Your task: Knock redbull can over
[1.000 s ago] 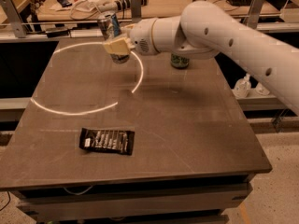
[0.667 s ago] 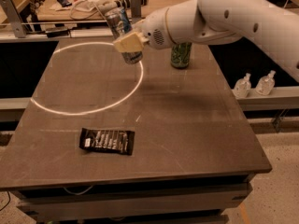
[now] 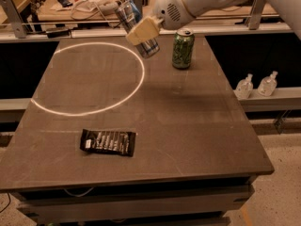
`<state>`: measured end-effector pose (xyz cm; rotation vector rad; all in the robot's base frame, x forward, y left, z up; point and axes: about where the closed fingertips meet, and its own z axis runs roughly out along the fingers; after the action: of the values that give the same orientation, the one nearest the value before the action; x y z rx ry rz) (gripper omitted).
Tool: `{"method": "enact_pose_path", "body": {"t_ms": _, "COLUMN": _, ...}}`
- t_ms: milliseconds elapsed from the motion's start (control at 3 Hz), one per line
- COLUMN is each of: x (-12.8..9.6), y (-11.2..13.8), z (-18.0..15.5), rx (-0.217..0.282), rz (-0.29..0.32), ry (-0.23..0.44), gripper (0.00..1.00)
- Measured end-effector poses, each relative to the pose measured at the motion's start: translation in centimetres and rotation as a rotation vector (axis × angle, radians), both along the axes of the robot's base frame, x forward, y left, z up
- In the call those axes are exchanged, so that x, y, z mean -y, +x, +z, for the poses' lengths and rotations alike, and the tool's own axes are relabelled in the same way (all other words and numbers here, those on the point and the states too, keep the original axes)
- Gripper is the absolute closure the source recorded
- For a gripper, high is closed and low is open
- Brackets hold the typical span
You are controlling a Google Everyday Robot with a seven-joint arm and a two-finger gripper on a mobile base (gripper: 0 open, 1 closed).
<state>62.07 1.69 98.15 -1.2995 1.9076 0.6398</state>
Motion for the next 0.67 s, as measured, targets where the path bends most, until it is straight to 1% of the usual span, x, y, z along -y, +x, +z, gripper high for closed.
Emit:
{"method": "enact_pose_path", "body": {"t_ms": 333, "x": -0.2, "y": 1.1, "z": 0.2, "rx": -0.080, "rz": 0.033, "ry": -0.080, "gripper": 1.00}}
{"method": "enact_pose_path", "body": {"t_ms": 667, "x": -0.7, "y": 0.5, "z": -1.1, "rx": -0.195, "rz": 0.095, "ry": -0.164, "gripper": 1.00}}
